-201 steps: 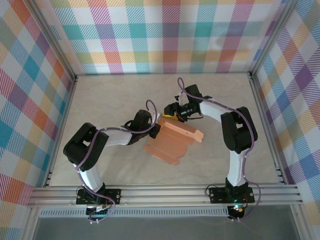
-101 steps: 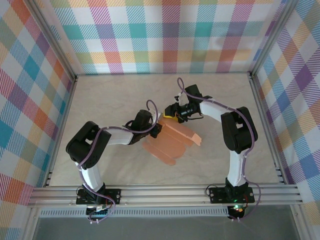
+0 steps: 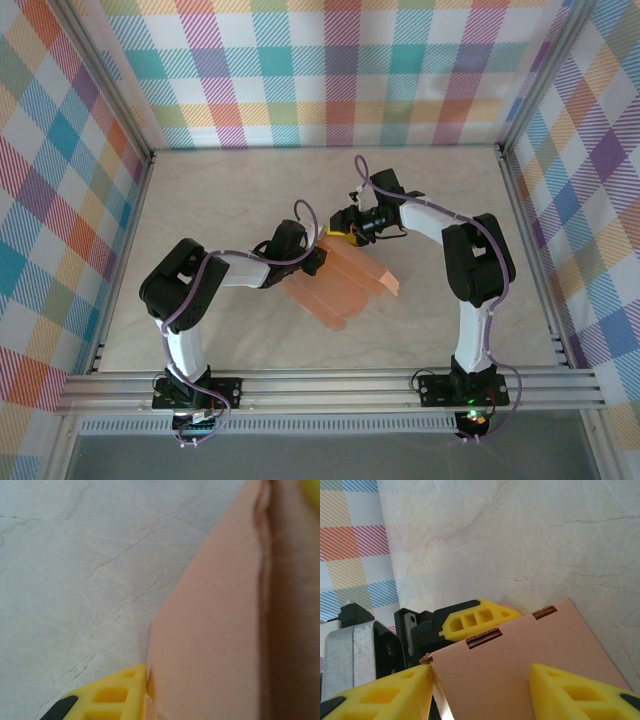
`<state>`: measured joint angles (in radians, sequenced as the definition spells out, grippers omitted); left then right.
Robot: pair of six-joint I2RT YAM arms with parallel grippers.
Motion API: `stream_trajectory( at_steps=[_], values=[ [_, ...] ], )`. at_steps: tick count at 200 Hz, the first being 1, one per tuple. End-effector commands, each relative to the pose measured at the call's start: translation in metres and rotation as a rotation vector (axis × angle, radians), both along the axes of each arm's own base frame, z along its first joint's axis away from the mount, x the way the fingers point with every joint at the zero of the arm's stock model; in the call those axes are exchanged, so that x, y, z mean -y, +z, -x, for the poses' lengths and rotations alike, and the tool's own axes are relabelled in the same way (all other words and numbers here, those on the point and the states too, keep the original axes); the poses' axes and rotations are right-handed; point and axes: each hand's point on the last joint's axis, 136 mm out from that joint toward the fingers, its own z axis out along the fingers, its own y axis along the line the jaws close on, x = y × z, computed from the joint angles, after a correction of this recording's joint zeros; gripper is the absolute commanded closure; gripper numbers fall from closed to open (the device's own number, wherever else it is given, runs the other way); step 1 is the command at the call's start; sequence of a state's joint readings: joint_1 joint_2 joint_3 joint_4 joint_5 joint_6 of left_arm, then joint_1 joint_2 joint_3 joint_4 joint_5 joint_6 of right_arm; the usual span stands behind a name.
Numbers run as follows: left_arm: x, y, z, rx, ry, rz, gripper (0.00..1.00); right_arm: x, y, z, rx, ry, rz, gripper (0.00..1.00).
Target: Fold the paper box
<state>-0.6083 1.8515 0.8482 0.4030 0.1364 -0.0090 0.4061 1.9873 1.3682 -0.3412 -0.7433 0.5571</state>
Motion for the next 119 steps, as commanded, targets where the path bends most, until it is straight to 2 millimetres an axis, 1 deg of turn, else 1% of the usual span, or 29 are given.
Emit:
stream_trajectory(
  at_steps=[1,21,47,101,119],
  values=[
    [0.0081,0.0033,-0.0071,0.016,0.012,0.015,0.81,-0.0050,-0.0048,0.0081,-0.044,0.032,-0.012,0.47],
    [0.0109,0.0029,-0.0101,0.011,0.013,0.019,0.82,-0.0063,-0.0046,0.0083,-0.051,0.033,-0.026,0.48],
    [0.0140,0.0043,-0.0118,0.001,0.015,0.031,0.87,-0.0059,-0.0055,0.0089,-0.056,0.031,-0.022,0.48],
    [0.0150,0.0039,-0.0089,-0.029,0.018,0.044,1.00,-0.0068,-0.0028,0.0075,-0.052,0.023,-0.027,0.48],
    [0.0147,0.0044,-0.0084,-0.030,0.018,0.044,1.00,-0.0067,-0.0014,0.0069,-0.050,0.020,-0.029,0.48]
  ],
)
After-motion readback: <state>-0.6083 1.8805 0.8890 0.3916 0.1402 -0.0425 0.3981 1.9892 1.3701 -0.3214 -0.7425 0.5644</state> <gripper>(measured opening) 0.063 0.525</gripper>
